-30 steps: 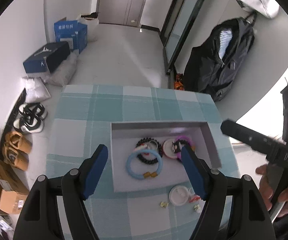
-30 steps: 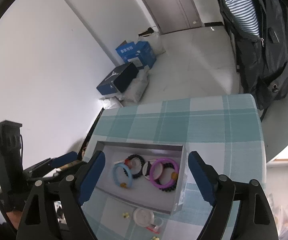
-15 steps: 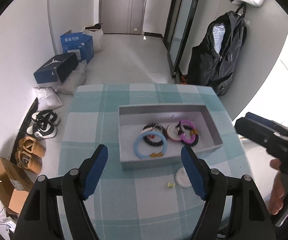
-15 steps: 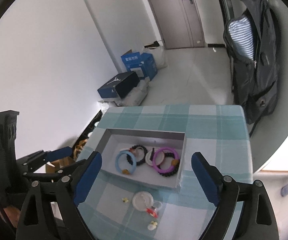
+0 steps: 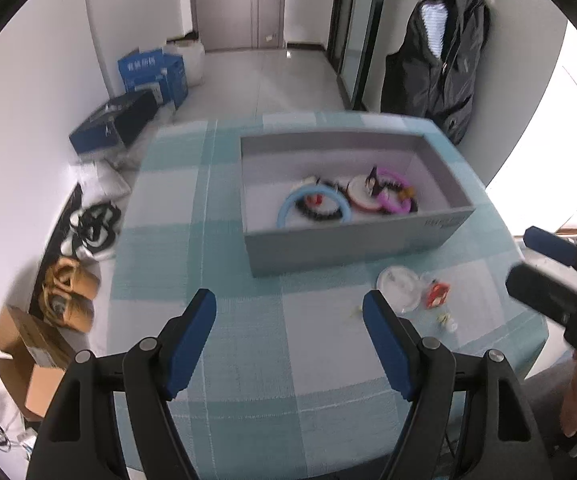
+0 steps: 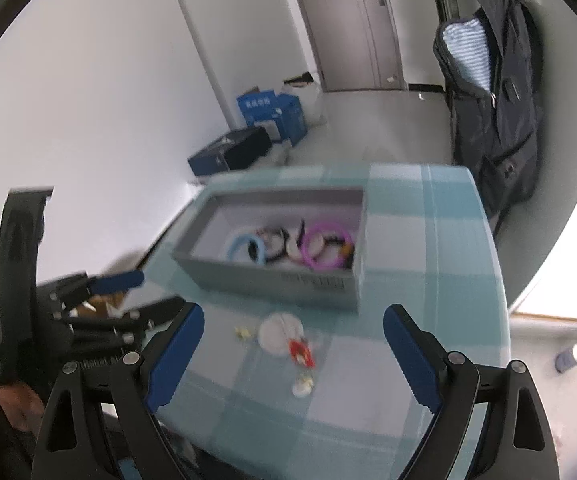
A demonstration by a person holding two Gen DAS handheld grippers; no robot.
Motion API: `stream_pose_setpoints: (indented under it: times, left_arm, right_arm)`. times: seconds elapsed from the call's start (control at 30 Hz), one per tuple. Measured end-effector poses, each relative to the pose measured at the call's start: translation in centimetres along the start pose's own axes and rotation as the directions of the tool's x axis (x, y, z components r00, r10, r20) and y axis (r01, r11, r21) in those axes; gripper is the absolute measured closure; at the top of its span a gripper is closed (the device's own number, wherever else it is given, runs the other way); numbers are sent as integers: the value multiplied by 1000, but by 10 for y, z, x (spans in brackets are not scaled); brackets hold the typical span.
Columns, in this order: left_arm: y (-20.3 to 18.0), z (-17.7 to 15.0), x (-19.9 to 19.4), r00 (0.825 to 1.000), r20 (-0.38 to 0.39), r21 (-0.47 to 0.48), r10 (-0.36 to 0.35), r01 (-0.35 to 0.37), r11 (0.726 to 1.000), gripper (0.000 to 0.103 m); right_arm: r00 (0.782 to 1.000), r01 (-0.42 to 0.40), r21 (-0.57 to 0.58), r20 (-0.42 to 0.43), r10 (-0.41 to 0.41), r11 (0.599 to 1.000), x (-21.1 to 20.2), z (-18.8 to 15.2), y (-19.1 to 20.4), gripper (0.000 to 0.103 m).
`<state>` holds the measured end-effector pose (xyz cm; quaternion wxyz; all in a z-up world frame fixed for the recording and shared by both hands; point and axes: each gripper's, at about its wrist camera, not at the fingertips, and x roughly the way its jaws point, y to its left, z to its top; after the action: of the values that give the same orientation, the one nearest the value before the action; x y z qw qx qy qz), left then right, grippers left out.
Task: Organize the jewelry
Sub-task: 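Withdraw both tools from the box toward the remaining items, then lower the right tool onto the red charm and close it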
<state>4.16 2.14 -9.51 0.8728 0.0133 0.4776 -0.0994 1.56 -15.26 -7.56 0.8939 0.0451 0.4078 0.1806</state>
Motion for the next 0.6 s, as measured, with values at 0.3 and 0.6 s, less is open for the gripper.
stream_pose_setpoints:
  times: [0.3, 0.6]
  left_arm:
    - [4, -11, 12, 998, -52, 38, 43, -41, 998, 31]
    - [6, -10, 15, 995, -95, 3, 6, -6, 1000, 31]
  right_arm:
    - [996, -3, -31, -90, 0, 1000, 14, -27, -3, 14]
    - [984, 20, -38, -174, -26, 999, 30, -45, -6, 26]
